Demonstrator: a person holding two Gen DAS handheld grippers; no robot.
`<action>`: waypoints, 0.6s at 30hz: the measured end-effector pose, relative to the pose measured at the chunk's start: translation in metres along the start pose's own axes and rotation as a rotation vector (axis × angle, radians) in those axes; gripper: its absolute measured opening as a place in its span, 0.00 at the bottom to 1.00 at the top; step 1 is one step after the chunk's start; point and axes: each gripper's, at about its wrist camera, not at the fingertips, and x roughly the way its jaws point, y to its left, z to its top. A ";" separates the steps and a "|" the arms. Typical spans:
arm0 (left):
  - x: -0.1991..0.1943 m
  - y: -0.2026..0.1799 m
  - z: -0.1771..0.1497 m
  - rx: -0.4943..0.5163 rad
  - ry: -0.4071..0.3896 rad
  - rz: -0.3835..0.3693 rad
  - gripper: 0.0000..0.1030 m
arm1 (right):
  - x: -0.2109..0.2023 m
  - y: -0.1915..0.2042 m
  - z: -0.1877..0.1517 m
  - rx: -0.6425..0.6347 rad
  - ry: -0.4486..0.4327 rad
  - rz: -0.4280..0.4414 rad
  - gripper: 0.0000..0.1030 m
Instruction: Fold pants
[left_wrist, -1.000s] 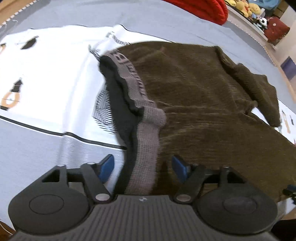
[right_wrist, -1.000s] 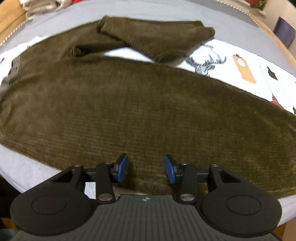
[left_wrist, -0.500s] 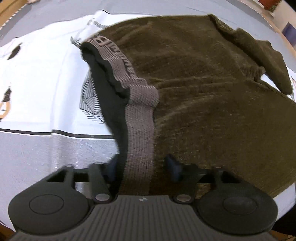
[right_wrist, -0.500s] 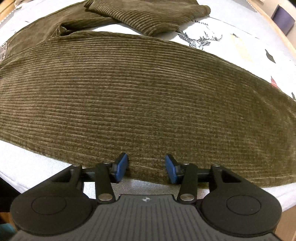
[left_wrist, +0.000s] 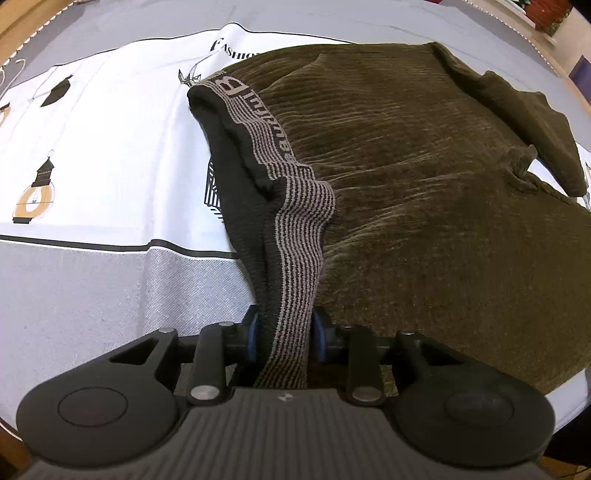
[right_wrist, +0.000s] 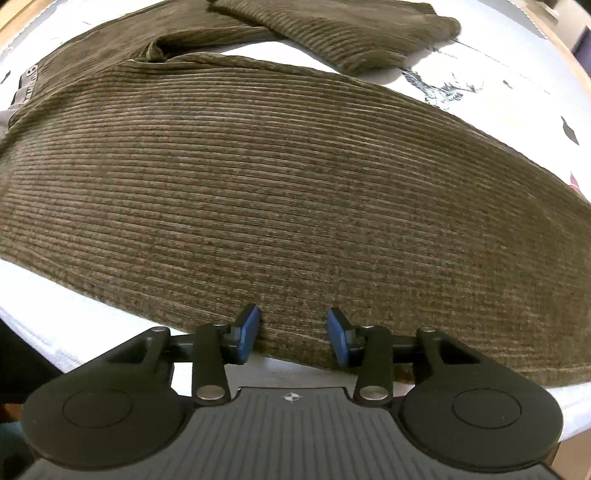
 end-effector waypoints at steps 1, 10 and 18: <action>-0.002 -0.002 0.001 0.006 -0.007 0.013 0.40 | 0.000 0.000 0.002 0.001 -0.003 0.002 0.41; -0.034 -0.052 0.017 0.126 -0.254 0.010 0.49 | 0.003 -0.036 0.005 0.124 -0.009 -0.035 0.42; 0.005 -0.114 0.010 0.337 -0.068 -0.016 0.73 | 0.007 -0.046 -0.008 0.107 0.002 -0.015 0.43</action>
